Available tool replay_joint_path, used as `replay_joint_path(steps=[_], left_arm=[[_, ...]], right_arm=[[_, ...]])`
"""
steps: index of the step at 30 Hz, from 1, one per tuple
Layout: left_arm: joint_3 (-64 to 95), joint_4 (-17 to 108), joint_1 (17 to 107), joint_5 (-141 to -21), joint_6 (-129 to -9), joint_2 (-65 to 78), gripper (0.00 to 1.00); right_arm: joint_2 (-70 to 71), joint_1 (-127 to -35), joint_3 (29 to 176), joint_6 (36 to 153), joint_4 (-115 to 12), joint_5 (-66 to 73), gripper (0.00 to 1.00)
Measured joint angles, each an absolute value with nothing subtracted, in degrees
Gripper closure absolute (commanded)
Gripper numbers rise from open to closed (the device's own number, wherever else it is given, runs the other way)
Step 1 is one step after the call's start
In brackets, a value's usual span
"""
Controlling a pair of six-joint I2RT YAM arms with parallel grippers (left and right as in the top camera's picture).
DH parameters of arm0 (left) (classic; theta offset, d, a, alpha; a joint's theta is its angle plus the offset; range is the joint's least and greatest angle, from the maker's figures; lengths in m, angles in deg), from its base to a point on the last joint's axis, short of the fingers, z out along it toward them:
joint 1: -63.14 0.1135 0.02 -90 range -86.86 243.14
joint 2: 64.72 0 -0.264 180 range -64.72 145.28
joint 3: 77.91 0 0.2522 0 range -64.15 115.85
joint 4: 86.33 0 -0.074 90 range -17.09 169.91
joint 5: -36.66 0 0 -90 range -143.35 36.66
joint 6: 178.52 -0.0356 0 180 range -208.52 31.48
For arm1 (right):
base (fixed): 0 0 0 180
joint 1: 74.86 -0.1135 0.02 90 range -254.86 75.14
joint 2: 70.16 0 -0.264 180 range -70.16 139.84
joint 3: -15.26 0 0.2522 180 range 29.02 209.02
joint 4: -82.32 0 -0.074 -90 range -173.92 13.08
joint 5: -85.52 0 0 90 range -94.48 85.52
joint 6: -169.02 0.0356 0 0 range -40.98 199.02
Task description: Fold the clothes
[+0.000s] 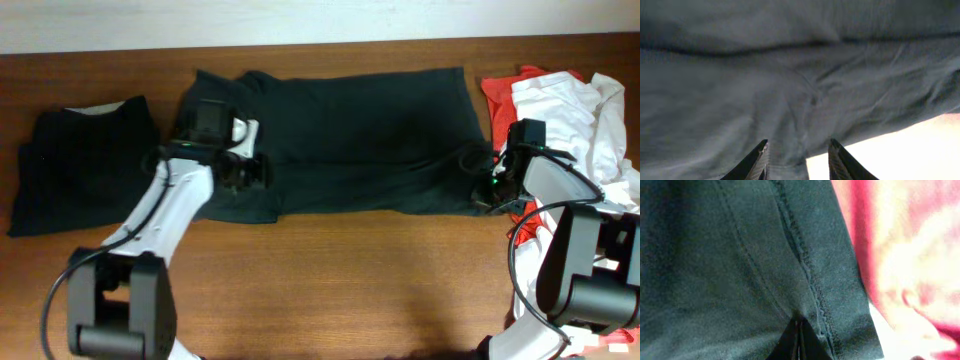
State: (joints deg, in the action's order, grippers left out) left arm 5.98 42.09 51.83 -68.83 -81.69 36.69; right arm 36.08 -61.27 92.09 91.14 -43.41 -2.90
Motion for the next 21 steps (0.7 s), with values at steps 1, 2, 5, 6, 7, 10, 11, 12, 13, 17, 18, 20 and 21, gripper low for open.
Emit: replay_joint_path(steps=[1,2,5,6,7,10,11,12,13,17,18,20,21], left_arm=[[5.9,42.0,50.5,-68.3,-81.7,37.7,0.62],[5.8,41.9,49.5,-68.0,-81.7,38.6,0.63],[5.7,41.6,46.5,-66.1,-81.7,41.2,0.63],[5.7,41.5,45.7,-65.3,-81.7,41.9,0.63],[5.7,41.4,44.8,-64.2,-81.7,42.7,0.63],[5.7,41.3,43.2,-61.2,-81.7,44.5,0.68],[5.7,41.1,42.9,-60.4,-81.7,44.8,0.69],[5.7,41.1,42.6,-59.4,-81.8,44.9,0.69],[5.7,41.1,42.5,-58.5,-81.8,45.0,0.72],[5.7,41.1,42.3,-54.3,-82.1,45.5,0.98],[5.7,41.1,42.3,-53.5,-82.4,45.5,0.99],[5.7,41.3,42.3,-52.6,-82.3,45.6,0.99],[5.7,41.6,42.3,-52.4,-82.3,45.6,0.99]], right_arm=[[36.0,-61.3,92.0,91.9,-43.1,-3.6,0.96],[35.9,-61.4,91.9,92.5,-42.9,-4.1,0.96],[35.8,-61.4,91.8,93.2,-42.3,-4.9,0.96],[35.8,-61.4,91.8,93.5,-42.3,-5.0,0.96],[35.8,-61.4,91.8,93.6,-42.3,-5.0,0.96],[35.8,-61.4,91.8,93.8,-42.2,-5.2,0.96],[35.8,-61.4,91.8,93.9,-42.2,-5.3,0.96],[35.8,-61.4,91.8,93.9,-42.1,-5.4,0.96],[35.8,-61.4,91.8,93.9,-42.1,-5.4,0.96],[35.8,-61.4,91.8,93.9,-42.1,-5.4,0.96],[35.8,-61.4,91.8,93.9,-42.2,-5.4,0.96],[35.8,-61.4,91.8,93.9,-42.2,-5.4,0.96],[35.8,-61.4,91.8,93.9,-42.1,-5.4,0.96]])
